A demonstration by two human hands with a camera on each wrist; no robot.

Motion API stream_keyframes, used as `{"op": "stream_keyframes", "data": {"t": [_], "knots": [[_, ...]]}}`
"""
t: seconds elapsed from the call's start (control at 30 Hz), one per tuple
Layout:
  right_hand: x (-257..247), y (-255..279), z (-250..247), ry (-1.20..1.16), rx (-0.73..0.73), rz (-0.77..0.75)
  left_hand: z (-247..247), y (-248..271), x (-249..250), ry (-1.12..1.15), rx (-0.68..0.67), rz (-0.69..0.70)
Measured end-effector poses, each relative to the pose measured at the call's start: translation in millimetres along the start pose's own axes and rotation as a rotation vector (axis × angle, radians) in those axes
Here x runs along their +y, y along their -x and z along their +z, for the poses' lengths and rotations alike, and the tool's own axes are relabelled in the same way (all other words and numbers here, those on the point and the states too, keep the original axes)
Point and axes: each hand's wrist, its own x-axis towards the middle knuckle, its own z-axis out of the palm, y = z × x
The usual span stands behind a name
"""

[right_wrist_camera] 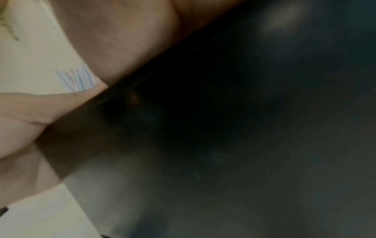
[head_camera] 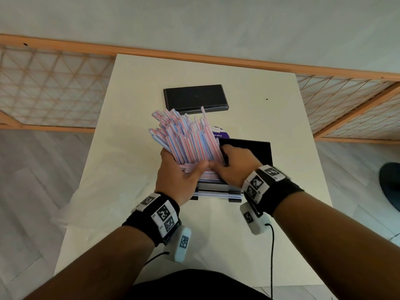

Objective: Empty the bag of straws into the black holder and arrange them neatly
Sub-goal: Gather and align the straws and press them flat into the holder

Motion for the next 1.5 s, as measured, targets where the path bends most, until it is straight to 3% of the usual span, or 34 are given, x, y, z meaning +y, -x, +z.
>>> {"op": "stream_keyframes", "data": {"t": [0.3, 0.4, 0.67, 0.97, 1.17, 1.4, 1.5], "knots": [[-6, -3, -1, -0.087, 0.150, 0.066, -2, -3, -7, 0.037, -0.051, 0.023], [-4, -3, -5, 0.012, 0.228, 0.121, -2, -3, -7, 0.042, -0.064, 0.026], [-16, -11, -20, 0.298, 0.265, 0.154, -2, -4, -9, 0.083, -0.078, 0.065], [-11, -4, -37, 0.137, 0.359, 0.107, 1, -8, -17, 0.087, -0.077, 0.086], [-8, -4, -48, 0.082, 0.339, 0.087, -1, -9, -18, 0.086, -0.079, 0.096], [-13, 2, -74, -0.055, 0.354, -0.058, -1, -9, -18, 0.076, -0.082, 0.094], [-22, 17, -86, -0.049, 0.395, -0.242, -1, -9, -17, 0.074, -0.071, 0.090]]}}
